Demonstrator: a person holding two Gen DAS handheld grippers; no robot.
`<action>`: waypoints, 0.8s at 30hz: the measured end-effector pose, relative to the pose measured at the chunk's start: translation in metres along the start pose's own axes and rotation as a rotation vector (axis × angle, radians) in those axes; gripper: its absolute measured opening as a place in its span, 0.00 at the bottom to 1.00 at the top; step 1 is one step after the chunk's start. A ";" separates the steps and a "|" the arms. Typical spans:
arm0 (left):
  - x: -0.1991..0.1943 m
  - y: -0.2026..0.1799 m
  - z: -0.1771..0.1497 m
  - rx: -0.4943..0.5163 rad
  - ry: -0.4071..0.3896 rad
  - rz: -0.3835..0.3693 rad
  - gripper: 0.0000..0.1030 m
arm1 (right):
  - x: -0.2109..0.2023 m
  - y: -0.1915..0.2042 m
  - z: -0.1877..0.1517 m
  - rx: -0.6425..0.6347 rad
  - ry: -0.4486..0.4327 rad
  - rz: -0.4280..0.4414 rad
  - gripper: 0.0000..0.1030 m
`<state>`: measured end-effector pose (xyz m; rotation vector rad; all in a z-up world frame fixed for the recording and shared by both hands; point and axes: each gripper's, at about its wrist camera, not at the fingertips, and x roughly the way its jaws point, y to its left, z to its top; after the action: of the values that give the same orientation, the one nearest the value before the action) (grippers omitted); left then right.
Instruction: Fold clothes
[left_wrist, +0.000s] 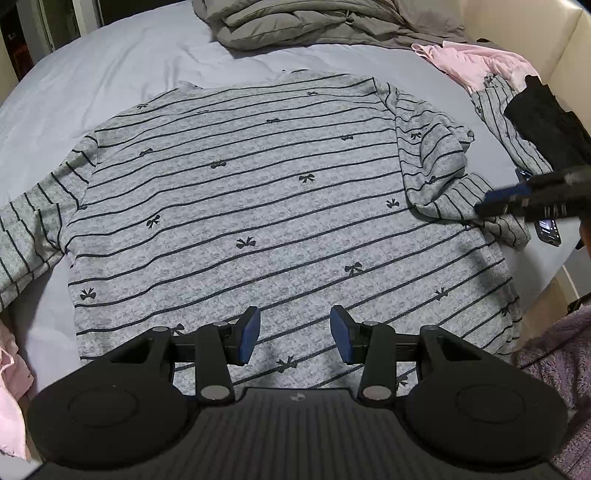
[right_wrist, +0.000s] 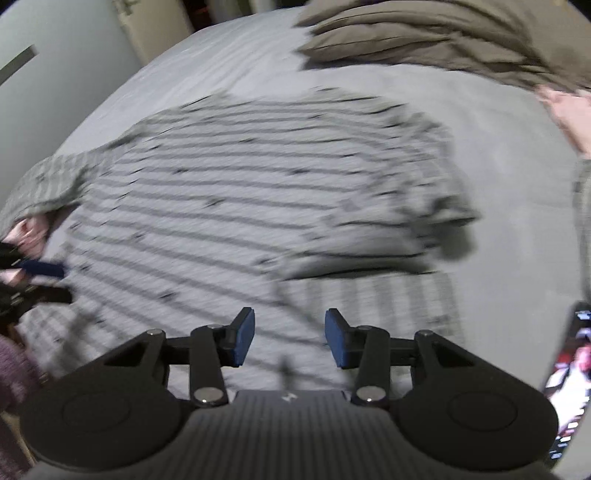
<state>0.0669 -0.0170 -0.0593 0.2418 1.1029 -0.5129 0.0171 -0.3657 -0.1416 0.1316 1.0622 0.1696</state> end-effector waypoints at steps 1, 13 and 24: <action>0.000 0.000 0.000 -0.003 -0.006 0.001 0.38 | 0.000 -0.010 0.001 0.014 -0.008 -0.025 0.45; 0.004 -0.003 0.005 -0.012 -0.044 -0.008 0.38 | 0.024 -0.086 -0.001 0.154 -0.029 -0.157 0.49; 0.007 -0.009 0.004 0.029 -0.040 0.007 0.38 | 0.033 -0.075 0.001 0.166 -0.017 -0.072 0.14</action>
<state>0.0682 -0.0284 -0.0627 0.2595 1.0562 -0.5259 0.0391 -0.4321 -0.1840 0.2441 1.0617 0.0147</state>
